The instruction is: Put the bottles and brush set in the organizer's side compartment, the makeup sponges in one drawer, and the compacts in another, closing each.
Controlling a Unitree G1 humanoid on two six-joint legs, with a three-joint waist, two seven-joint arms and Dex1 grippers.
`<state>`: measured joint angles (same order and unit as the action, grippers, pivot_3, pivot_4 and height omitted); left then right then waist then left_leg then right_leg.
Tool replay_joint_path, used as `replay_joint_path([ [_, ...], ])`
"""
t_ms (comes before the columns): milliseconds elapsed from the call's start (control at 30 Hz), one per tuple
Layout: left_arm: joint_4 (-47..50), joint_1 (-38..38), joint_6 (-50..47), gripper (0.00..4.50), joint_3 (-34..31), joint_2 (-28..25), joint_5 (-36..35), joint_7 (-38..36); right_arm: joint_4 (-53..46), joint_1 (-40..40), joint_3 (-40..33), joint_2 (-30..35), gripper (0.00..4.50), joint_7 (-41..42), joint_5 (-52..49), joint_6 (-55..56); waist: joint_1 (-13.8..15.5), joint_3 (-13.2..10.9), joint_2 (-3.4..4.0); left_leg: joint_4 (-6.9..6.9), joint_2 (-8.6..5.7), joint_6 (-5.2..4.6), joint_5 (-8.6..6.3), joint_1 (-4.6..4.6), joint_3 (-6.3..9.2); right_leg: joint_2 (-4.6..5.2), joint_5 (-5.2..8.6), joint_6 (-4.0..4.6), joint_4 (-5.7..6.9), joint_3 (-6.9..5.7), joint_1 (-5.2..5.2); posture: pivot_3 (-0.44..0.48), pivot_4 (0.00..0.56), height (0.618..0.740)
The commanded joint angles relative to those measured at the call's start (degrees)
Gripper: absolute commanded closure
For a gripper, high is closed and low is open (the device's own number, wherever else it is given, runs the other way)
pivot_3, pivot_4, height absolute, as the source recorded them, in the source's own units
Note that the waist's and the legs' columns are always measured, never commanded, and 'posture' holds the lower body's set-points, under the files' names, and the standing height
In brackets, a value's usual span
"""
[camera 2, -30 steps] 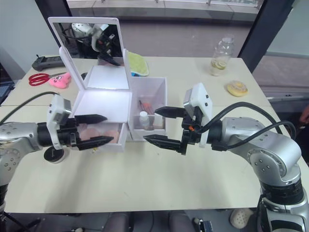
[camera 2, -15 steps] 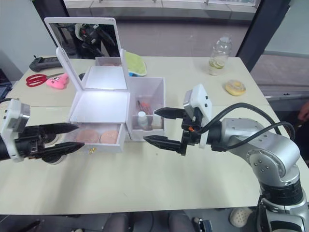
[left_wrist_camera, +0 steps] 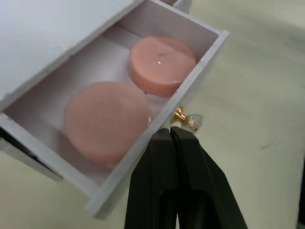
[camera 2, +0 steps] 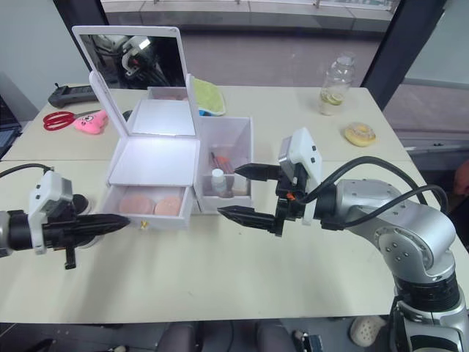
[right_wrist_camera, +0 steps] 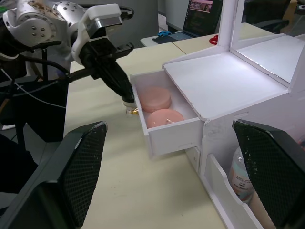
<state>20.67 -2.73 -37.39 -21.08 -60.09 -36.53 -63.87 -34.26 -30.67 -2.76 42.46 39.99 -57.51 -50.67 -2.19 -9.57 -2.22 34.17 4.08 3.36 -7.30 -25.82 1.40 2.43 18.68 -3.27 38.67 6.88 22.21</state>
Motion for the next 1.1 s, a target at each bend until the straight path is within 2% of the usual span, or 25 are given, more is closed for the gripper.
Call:
replay_joint_path([
  [33,-1.79,-5.01,1.40,4.46,3.26,1.58,2.20,3.55,-1.44,-0.63,-1.60,0.63,0.00,0.38,-0.74,0.65,-0.03,0.00,0.00,0.00,0.00,0.00,0.00,0.00,0.01,-0.01,0.00,0.00,0.02,-0.01,0.00,0.000,0.150,0.740],
  [267,-5.74,-11.91,3.67,4.46,9.58,6.51,7.21,8.40,-1.77,-0.52,-1.75,0.69,0.00,0.11,-0.96,0.59,-0.15,0.00,0.00,0.02,-0.01,-0.01,0.00,0.00,0.03,-0.03,0.00,-0.02,0.10,-0.01,0.00,0.000,0.150,0.740],
  [467,-8.63,-14.72,5.40,4.46,11.56,8.99,10.82,10.98,-2.17,-0.33,-2.02,0.89,0.00,-0.29,-1.58,0.22,0.43,0.00,0.00,0.15,-0.03,-0.01,0.01,-0.01,0.07,-0.03,0.01,-0.03,0.21,-0.03,-0.03,0.000,0.150,0.740],
  [667,-7.28,-14.81,4.59,4.46,11.58,9.89,9.72,10.44,-2.08,-0.27,-2.29,1.30,0.00,-0.33,-1.88,0.06,1.01,0.00,0.00,0.36,-0.03,-0.01,0.01,-0.01,0.08,-0.03,-0.01,-0.06,0.28,-0.03,-0.08,0.000,0.150,0.740],
  [800,-4.50,-12.21,2.32,4.46,7.61,8.60,6.41,9.21,-1.91,-0.01,-2.48,1.79,0.00,-0.43,-2.05,0.05,1.00,0.00,0.00,0.37,-0.03,-0.01,0.00,-0.01,0.07,-0.03,-0.01,-0.07,0.28,-0.01,-0.07,0.000,0.150,0.740],
  [967,0.45,-2.56,-2.58,4.46,-4.73,5.50,-0.86,5.28,-1.68,1.27,-3.50,3.00,0.00,-0.29,-2.06,0.25,-0.01,0.00,0.00,0.24,-0.01,-0.01,0.00,-0.03,0.07,-0.03,0.00,-0.06,0.28,-0.01,-0.01,0.000,0.150,0.740],
  [1100,2.10,6.22,-3.69,4.46,-13.63,4.74,-1.83,3.99,-1.30,3.10,-4.70,4.06,0.00,0.20,-1.82,0.58,-0.31,-0.01,0.01,0.17,-0.01,-0.01,0.00,0.02,0.06,-0.01,0.01,-0.05,0.28,-0.01,-0.01,0.000,0.150,0.740],
])
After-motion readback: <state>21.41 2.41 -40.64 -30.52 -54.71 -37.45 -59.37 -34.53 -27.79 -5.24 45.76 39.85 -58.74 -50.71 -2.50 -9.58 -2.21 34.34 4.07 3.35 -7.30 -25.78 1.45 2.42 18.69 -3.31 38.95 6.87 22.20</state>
